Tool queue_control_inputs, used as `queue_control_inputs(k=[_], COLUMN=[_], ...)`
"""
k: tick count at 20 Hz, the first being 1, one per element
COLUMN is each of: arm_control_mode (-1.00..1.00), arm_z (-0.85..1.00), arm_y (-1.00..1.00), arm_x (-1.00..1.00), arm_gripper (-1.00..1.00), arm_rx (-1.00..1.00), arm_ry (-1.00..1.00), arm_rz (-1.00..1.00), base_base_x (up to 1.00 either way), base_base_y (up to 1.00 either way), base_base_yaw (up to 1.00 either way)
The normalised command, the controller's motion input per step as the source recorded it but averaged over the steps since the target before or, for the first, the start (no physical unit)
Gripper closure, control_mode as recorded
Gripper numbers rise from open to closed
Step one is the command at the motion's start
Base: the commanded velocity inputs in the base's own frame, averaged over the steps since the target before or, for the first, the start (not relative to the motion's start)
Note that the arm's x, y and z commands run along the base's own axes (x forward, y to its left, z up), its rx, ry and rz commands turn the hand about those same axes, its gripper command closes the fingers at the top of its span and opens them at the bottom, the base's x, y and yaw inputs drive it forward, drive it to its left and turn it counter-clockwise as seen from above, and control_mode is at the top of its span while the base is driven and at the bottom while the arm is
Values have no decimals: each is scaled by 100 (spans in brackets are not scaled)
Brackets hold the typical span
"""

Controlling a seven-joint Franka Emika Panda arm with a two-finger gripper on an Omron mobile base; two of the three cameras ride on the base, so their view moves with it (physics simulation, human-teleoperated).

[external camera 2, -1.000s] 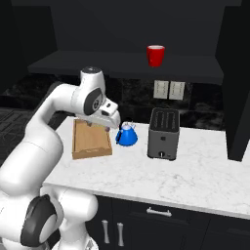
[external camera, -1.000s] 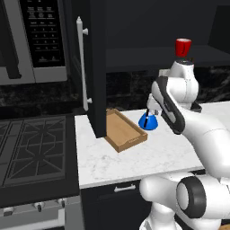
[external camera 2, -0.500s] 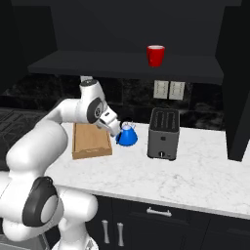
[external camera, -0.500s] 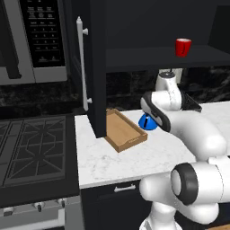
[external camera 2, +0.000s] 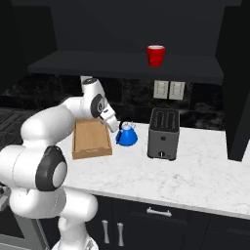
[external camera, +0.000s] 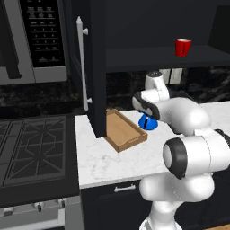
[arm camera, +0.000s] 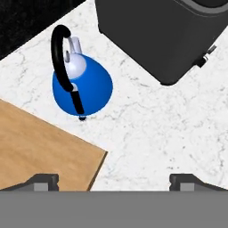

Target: Pick the kettle from the counter and place it on the tray. Then pick the mug from the cabinet and place it on the tray. Then close the cabinet doors.

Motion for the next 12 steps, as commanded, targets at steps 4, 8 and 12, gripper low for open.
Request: queue_control_inputs(k=[4,8,12], arm_control_mode=[-100,-100,-100], arm_z=[-26,-33,-26], arm_y=[-8,-11,-21], arm_x=[55,52,45], arm_gripper=[-100,-100,-100], arm_rx=[2,0,2], arm_ry=[0,0,0], arm_rz=[-3,-1,-1], base_base_x=[0,0,0], base_base_y=[0,0,0], base_base_yaw=[0,0,0])
